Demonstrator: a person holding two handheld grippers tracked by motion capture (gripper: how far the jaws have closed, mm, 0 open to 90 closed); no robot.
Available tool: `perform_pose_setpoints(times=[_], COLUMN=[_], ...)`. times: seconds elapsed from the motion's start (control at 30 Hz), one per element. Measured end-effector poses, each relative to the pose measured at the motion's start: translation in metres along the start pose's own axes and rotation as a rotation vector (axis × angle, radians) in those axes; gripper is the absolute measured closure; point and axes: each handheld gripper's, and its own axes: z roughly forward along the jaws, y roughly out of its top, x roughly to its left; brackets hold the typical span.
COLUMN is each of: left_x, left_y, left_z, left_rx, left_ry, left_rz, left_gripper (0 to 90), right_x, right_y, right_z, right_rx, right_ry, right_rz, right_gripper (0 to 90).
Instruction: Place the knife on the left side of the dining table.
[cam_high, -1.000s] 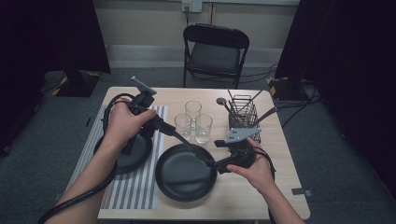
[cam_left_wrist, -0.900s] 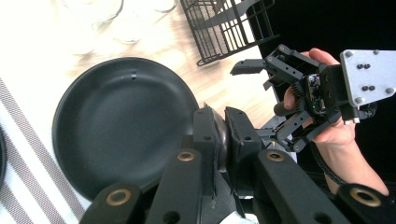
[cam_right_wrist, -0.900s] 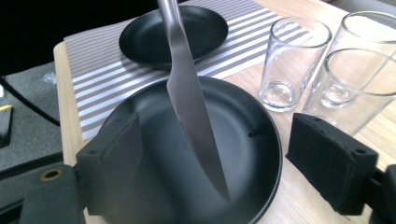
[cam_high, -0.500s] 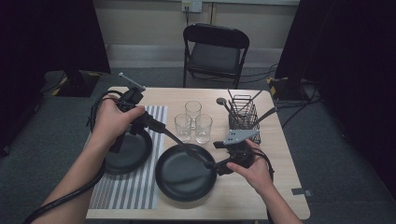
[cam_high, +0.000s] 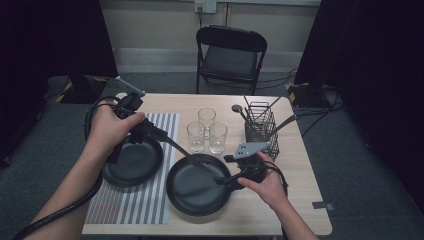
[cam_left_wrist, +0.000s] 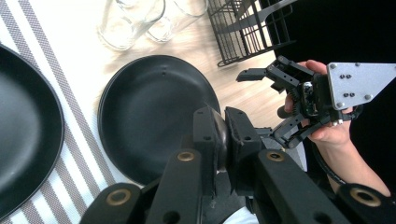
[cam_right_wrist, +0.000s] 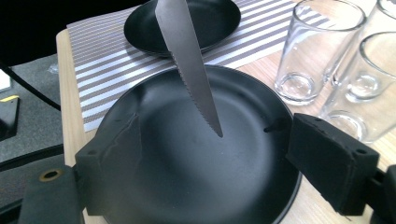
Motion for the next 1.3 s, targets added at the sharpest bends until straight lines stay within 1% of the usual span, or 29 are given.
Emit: perform_pose_setpoints(times=[0.1,0.23,0.33,0.4,0.6,0.63,0.67,0.73,0.77,0.83,0.9,0.93,1.0,1.03,1.1,1.13,1.2,1.23,1.3], left_x=[0.002,0.004,0.006,0.008,0.014,0.014,0.014,0.015,0.016,0.016,0.017,0.018,0.019,0.020,0.022,0.023,0.024,0.025,0.027], left_y=[-0.002,-0.003,-0.005,-0.006,-0.009,-0.010,-0.010,-0.011,-0.012,-0.013,-0.014,-0.015,-0.017,-0.017,-0.018,-0.019,-0.021,-0.021,-0.023], left_z=[-0.003,-0.007,-0.009,-0.010,-0.016,-0.017,-0.018,-0.020,-0.022,-0.025,-0.028,-0.030,-0.032,-0.033,-0.036,-0.038,-0.040,-0.041,-0.044], left_rx=[-0.005,-0.001,-0.007,-0.006,-0.008,-0.012,-0.014,-0.014,-0.014,-0.023,-0.022,-0.026,-0.029,-0.029,-0.026,-0.029,-0.038,-0.036,-0.039], left_ry=[0.008,0.017,0.020,0.028,0.028,0.026,0.036,0.032,0.043,0.038,0.035,0.040,0.043,0.042,0.038,0.042,0.041,0.038,0.050], left_rz=[-0.004,0.001,-0.014,-0.015,-0.027,-0.035,-0.033,-0.033,-0.026,-0.038,-0.039,-0.037,-0.046,-0.043,-0.049,-0.046,-0.059,-0.056,-0.060], left_gripper=[83.8,83.8,83.8,83.8,83.8,83.7,83.8,83.8,83.8,83.8,83.8,83.8,83.8,83.8,83.8,83.8,83.8,83.8,83.8], right_x=[0.001,0.002,0.004,0.005,0.007,0.007,0.007,0.007,0.007,0.008,0.008,0.009,0.010,0.011,0.011,0.012,0.013,0.013,0.015], right_y=[0.000,0.000,0.000,0.000,-0.001,-0.001,-0.001,-0.001,-0.001,-0.002,-0.002,-0.003,-0.003,-0.004,-0.004,-0.004,-0.005,-0.004,-0.004], right_z=[0.003,0.006,0.009,0.011,0.014,0.015,0.015,0.017,0.018,0.020,0.022,0.023,0.025,0.026,0.028,0.029,0.031,0.032,0.034], right_rx=[-0.001,0.001,0.002,0.004,0.011,0.011,0.015,0.017,0.018,0.021,0.023,0.029,0.039,0.041,0.045,0.047,0.049,0.052,0.052], right_ry=[0.005,0.011,0.012,0.018,0.025,0.024,0.025,0.022,0.026,0.026,0.030,0.031,0.032,0.035,0.037,0.039,0.043,0.045,0.048], right_rz=[-0.005,-0.004,-0.008,-0.009,-0.014,-0.017,-0.019,-0.022,-0.023,-0.022,-0.022,-0.026,-0.037,-0.036,-0.036,-0.038,-0.039,-0.038,-0.049], right_gripper=[17.6,17.6,17.6,17.8,18.4,18.4,18.4,18.4,18.4,18.3,18.4,18.4,18.3,18.4,18.4,18.4,18.8,19.2,19.4])
